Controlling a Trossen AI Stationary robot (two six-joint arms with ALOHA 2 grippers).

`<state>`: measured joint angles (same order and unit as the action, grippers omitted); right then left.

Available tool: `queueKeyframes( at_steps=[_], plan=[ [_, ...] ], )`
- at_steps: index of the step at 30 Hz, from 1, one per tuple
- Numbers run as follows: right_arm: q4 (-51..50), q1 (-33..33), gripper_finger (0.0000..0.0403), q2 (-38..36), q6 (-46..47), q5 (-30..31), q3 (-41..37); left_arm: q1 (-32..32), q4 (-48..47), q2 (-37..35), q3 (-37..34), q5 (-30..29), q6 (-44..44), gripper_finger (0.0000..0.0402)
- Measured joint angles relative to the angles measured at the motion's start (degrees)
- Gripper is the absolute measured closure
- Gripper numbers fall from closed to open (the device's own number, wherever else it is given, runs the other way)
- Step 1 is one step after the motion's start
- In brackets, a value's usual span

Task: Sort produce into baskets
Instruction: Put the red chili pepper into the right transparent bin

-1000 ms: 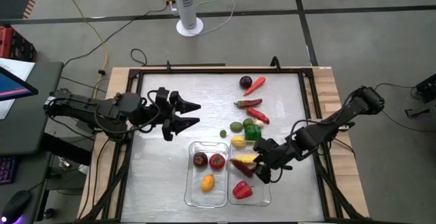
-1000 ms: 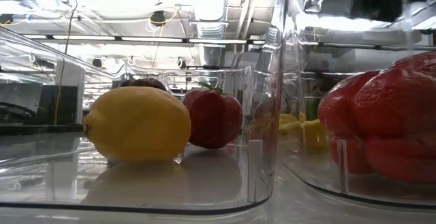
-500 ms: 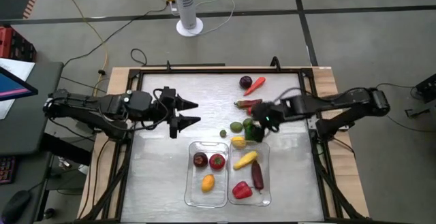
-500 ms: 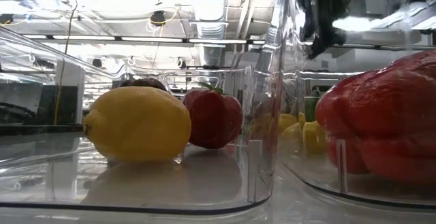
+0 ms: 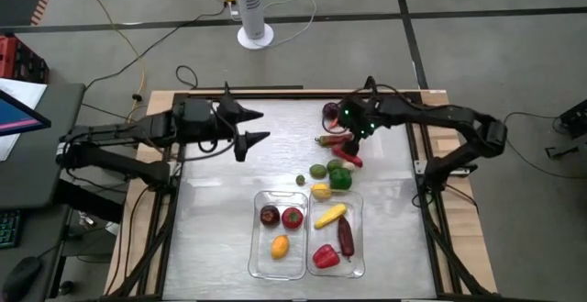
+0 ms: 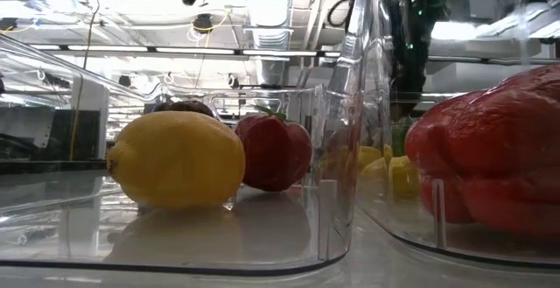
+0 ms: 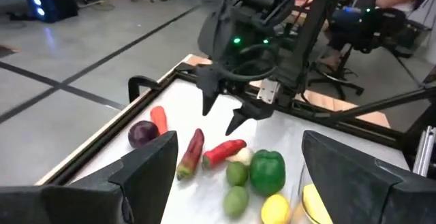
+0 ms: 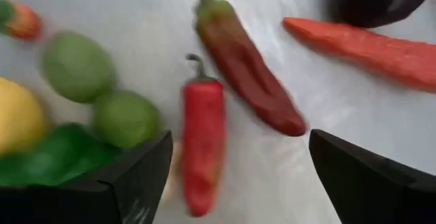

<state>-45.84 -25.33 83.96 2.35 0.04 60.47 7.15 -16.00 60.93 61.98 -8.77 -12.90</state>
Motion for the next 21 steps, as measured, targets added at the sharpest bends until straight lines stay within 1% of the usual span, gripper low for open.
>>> queueKeyframes(
  at_steps=[2, 5, 6, 9, 13, 16, 21],
  plan=[
    [-0.04, -1.74, 0.0042, 0.96, -2.87, -0.92, 0.00, 1.60, -0.10, -0.33, 0.00, 1.95, -0.58, 0.0101],
    [-0.98, -3.50, 0.0051, 2.45, -6.29, -4.73, 0.00, 2.59, -0.35, -1.27, 0.00, 2.75, -1.71, 0.0101],
    [-1.21, -3.55, 0.0054, 3.11, -7.57, -5.22, 0.00, 2.63, -0.36, -1.53, 0.00, 2.26, -1.74, 0.0101],
    [-1.73, -2.84, 0.0063, 5.61, -11.49, -6.72, 0.00, 2.61, -1.26, -2.29, 0.00, -2.02, -1.95, 0.0101],
    [-0.13, -1.03, 0.0078, 8.74, -15.66, -7.63, -0.02, 2.65, -1.14, -2.26, 0.00, -6.81, -5.27, 0.0101],
    [1.78, -0.39, 0.0090, 11.07, -16.24, -7.72, -0.02, 2.63, -1.25, -2.26, 0.00, -7.50, -6.46, 0.0101],
    [1.96, -0.14, 0.0112, 13.80, -16.37, -7.98, -0.02, 2.48, -1.27, -2.24, 0.00, -7.57, -9.15, 0.0101]
  ],
)
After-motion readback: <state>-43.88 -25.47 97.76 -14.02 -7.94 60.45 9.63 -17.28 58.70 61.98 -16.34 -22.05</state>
